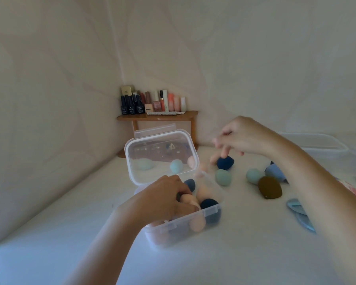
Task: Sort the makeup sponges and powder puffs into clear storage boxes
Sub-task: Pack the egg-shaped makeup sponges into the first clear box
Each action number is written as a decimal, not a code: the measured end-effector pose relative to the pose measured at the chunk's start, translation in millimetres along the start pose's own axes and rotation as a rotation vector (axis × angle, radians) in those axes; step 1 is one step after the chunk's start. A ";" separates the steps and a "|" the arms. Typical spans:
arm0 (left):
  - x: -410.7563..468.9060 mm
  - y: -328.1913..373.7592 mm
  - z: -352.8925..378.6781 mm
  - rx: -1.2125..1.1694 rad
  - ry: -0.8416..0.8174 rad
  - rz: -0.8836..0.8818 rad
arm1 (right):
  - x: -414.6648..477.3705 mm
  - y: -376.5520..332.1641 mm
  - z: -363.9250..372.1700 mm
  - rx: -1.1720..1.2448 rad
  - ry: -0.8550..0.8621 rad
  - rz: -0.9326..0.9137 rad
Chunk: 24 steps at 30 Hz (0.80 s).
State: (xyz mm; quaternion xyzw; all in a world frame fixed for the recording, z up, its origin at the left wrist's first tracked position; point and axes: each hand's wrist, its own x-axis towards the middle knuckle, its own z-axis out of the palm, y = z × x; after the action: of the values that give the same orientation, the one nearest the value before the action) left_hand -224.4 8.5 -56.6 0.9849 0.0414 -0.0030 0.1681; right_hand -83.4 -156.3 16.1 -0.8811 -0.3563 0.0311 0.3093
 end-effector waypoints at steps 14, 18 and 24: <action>0.9 -0.1 -1.3 -0.003 0.050 0.003 | 71.6 83.6 87.7 -0.290 -0.099 0.069; 2.1 0.5 1.1 0.004 0.088 -0.005 | 77.3 85.6 86.9 -0.283 -0.085 0.118; 1.4 3.0 0.6 0.051 0.104 0.010 | 66.0 84.7 74.9 -0.242 0.052 0.095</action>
State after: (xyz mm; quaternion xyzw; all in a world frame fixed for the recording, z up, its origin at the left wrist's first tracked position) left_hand -222.7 5.6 -56.2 0.9879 0.0452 0.0479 0.1408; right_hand -3.3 -121.4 -81.4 -0.9284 -0.3071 -0.0204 0.2083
